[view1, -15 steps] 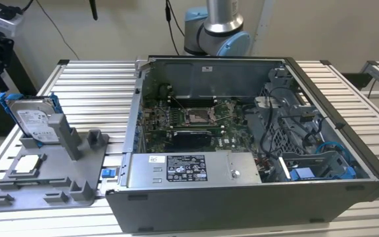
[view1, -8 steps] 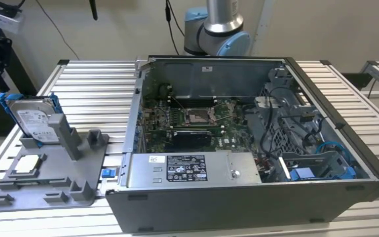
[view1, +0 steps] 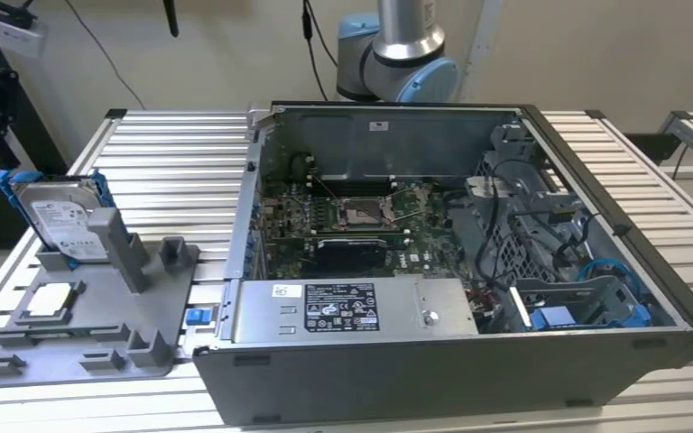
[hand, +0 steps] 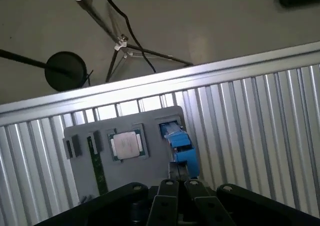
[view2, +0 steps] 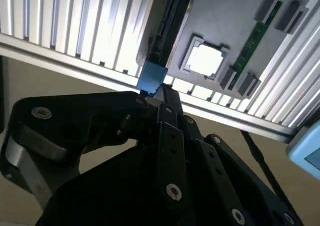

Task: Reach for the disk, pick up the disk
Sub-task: 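Pick up the disk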

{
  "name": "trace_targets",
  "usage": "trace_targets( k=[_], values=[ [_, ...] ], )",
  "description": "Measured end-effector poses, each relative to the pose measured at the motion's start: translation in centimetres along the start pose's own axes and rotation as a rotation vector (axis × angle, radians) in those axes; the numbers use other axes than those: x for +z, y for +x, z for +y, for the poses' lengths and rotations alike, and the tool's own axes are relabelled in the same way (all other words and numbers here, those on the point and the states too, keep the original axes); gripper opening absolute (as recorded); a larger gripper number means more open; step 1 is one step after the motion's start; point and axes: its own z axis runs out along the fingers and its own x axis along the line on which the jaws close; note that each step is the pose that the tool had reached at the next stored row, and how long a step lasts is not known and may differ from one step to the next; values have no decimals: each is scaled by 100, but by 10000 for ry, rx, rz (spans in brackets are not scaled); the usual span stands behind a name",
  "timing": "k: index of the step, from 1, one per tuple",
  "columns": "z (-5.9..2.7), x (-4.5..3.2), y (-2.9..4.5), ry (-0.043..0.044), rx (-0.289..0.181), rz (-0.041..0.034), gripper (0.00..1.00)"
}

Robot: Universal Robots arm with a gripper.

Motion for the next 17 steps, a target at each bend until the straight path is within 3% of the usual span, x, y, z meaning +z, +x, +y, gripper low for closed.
trace_targets(
  k=[12, 17],
  values=[
    [-46, 15, -23, -1, -710, -5, 0],
    [-33, 18, -89, -3, -789, -3, 0]
  ],
)
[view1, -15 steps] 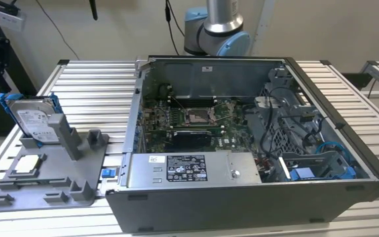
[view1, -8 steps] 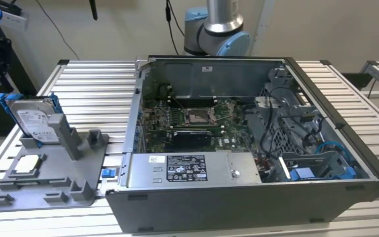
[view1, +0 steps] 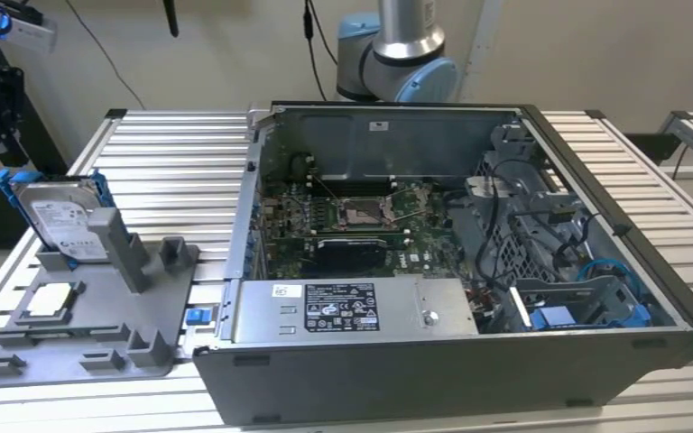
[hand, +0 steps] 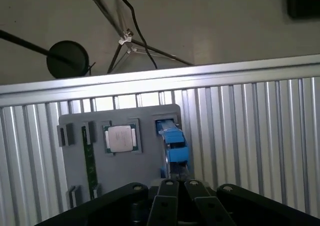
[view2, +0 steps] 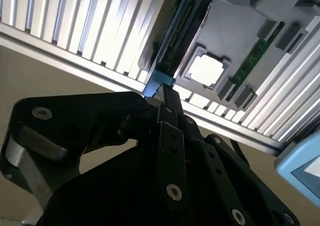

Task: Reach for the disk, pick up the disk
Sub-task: 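Pick up the disk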

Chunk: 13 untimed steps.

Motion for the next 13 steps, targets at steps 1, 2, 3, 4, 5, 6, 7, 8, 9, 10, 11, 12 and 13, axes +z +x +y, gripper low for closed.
trace_targets(
  k=[1, 2, 3, 4, 5, 6, 7, 8, 9, 10, 11, 12, 13],
  values=[
    [0, 0, -1, -1, -1, 0, 0],
    [1, 1, -2, 0, -1, 0, 0],
    [1, 1, -3, 1, 1, 0, 0],
    [1, 0, -4, 0, 1, 0, 0],
    [1, 1, -5, 0, 0, 0, 0],
    [1, 1, -6, 0, 1, 0, 100],
    [1, 1, -7, 0, 0, 0, 100],
    [1, 1, -8, 0, 0, 0, 100],
    [1, 1, -9, 0, 1, 0, 100],
    [1, 1, -9, 0, 1, 0, 100],
    [2, 2, -10, 0, 1, 0, 100],
    [2, 1, -11, -1, 1, 0, 100],
    [2, 2, -12, 0, 0, 0, 100]
  ],
)
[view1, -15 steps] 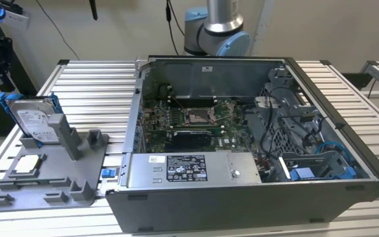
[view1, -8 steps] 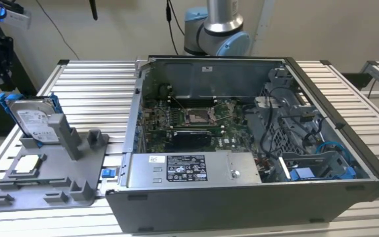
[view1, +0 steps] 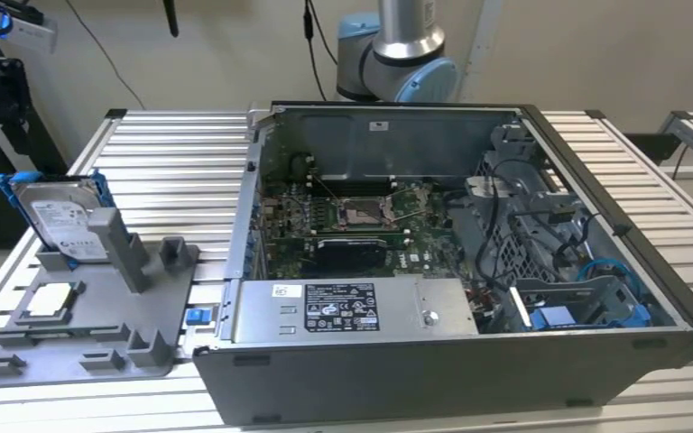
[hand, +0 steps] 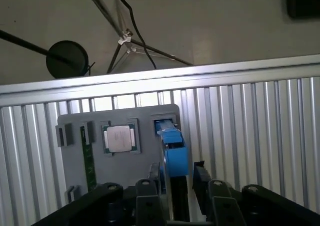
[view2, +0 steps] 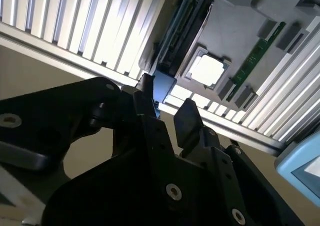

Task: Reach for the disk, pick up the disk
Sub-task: 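Pick up the disk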

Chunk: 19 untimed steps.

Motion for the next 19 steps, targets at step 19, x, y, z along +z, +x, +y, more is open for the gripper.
trace_targets(
  k=[19],
  values=[
    [13, 228, -8, 165, -323, -2, 100]
  ],
)
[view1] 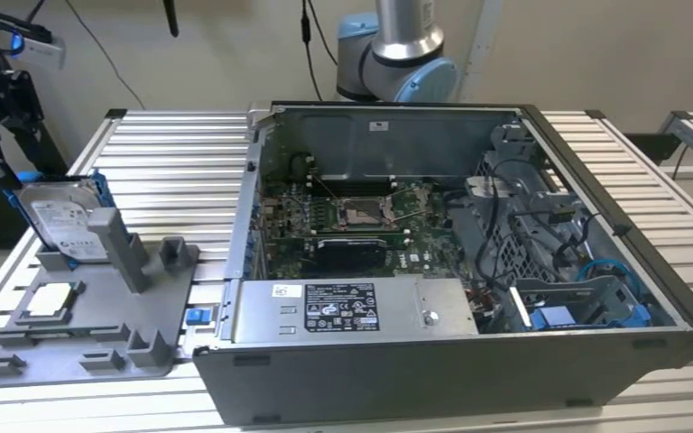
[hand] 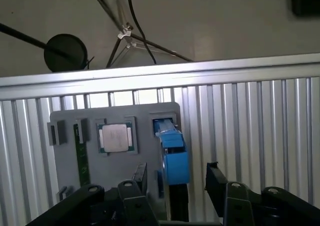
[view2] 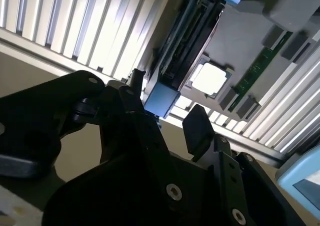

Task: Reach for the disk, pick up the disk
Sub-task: 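Pick up the disk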

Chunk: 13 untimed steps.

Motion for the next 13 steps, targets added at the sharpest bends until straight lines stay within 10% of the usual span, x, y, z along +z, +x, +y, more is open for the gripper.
trace_targets(
  k=[13],
  values=[
    [-1, 234, 29, 1, -315, -2, 100]
  ],
)
